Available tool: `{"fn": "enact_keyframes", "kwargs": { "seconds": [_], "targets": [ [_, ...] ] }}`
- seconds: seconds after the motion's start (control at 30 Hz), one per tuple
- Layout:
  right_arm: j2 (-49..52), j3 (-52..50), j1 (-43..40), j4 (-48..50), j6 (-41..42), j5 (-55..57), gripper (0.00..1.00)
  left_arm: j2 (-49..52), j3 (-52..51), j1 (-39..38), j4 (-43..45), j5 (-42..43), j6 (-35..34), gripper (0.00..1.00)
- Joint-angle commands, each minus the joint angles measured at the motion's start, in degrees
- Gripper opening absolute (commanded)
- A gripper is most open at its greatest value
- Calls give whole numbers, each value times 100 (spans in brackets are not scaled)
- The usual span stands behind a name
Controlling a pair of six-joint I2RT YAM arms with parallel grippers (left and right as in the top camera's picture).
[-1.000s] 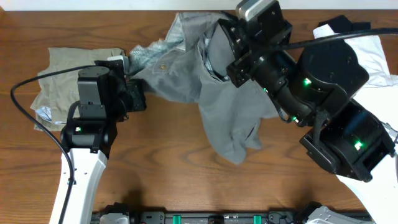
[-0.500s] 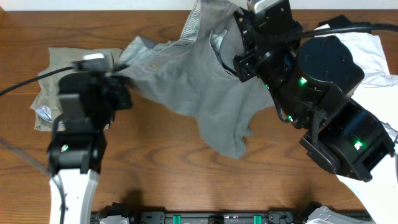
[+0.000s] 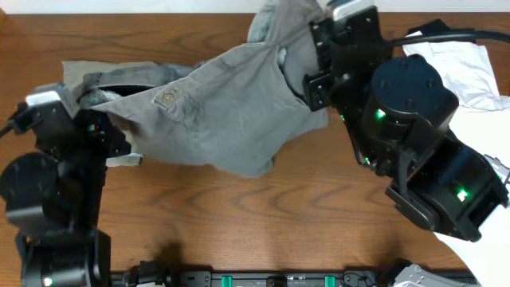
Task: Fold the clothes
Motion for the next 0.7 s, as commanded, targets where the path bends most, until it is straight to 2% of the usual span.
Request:
{"fn": "enact_keyframes", "kwargs": {
  "seconds": [0.0,0.13,0.27,0.4,0.5,0.53,0.57,0.6,0.67],
  "targets": [
    [-291,177,17,-63,385,1062,1,-15,151,35,63,-136,92,6],
    [-251,175,-26,-151,387,1735,1,415,151,33,326,-122,68,6],
    [-46,175,-319,-334,769,2022,1,1150,151,17,765,52,72,6],
    [365,175,-1032,-560,1335,1843,1,2159,151,17,1637,503,72,6],
    [796,175,-1537,-590,1377,1421,1,2828,151,-59,2041,688,46,8],
    [1005,175,-1727,-590,1434,1390,1,3088,151,-125,2118,688,46,14],
    [1150,175,-1840,-590,1488,1399,1,3318,151,-195,2164,688,48,29],
    [1349,175,-2006,-577,1569,1451,1,3534,151,-267,2194,688,48,39],
    [1720,175,-2339,-520,1847,1569,1,3960,151,-409,2253,688,50,50]
  ]
}}
